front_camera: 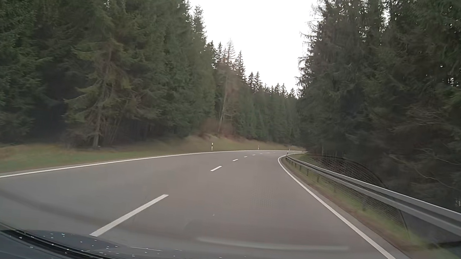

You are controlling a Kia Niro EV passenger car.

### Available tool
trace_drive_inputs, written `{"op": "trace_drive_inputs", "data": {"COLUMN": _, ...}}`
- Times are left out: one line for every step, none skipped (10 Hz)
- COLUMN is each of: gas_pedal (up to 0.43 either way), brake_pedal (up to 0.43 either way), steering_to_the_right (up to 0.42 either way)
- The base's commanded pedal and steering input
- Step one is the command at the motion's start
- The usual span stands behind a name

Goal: Follow the waypoints while adhering to traffic rules and regulations

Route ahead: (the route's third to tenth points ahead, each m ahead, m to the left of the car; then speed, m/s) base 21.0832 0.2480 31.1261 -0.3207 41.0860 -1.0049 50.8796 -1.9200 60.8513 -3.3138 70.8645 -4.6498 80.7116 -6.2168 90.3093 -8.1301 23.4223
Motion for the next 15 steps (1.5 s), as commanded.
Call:
{"op": "trace_drive_inputs", "data": {"gas_pedal": 0.209, "brake_pedal": 0.000, "steering_to_the_right": 0.007}}
{"op": "trace_drive_inputs", "data": {"gas_pedal": 0.209, "brake_pedal": 0.000, "steering_to_the_right": 0.007}}
{"op": "trace_drive_inputs", "data": {"gas_pedal": 0.220, "brake_pedal": 0.000, "steering_to_the_right": 0.008}}
{"op": "trace_drive_inputs", "data": {"gas_pedal": 0.220, "brake_pedal": 0.000, "steering_to_the_right": 0.008}}
{"op": "trace_drive_inputs", "data": {"gas_pedal": 0.220, "brake_pedal": 0.000, "steering_to_the_right": 0.010}}
{"op": "trace_drive_inputs", "data": {"gas_pedal": 0.228, "brake_pedal": 0.000, "steering_to_the_right": 0.010}}
{"op": "trace_drive_inputs", "data": {"gas_pedal": 0.228, "brake_pedal": 0.000, "steering_to_the_right": 0.010}}
{"op": "trace_drive_inputs", "data": {"gas_pedal": 0.240, "brake_pedal": 0.000, "steering_to_the_right": 0.011}}
{"op": "trace_drive_inputs", "data": {"gas_pedal": 0.240, "brake_pedal": 0.000, "steering_to_the_right": 0.012}}
{"op": "trace_drive_inputs", "data": {"gas_pedal": 0.248, "brake_pedal": 0.000, "steering_to_the_right": 0.014}}
{"op": "trace_drive_inputs", "data": {"gas_pedal": 0.248, "brake_pedal": 0.000, "steering_to_the_right": 0.015}}
{"op": "trace_drive_inputs", "data": {"gas_pedal": 0.248, "brake_pedal": 0.000, "steering_to_the_right": 0.016}}
{"op": "trace_drive_inputs", "data": {"gas_pedal": 0.248, "brake_pedal": 0.000, "steering_to_the_right": 0.016}}
{"op": "trace_drive_inputs", "data": {"gas_pedal": 0.260, "brake_pedal": 0.000, "steering_to_the_right": 0.016}}
{"op": "trace_drive_inputs", "data": {"gas_pedal": 0.260, "brake_pedal": 0.000, "steering_to_the_right": 0.016}}
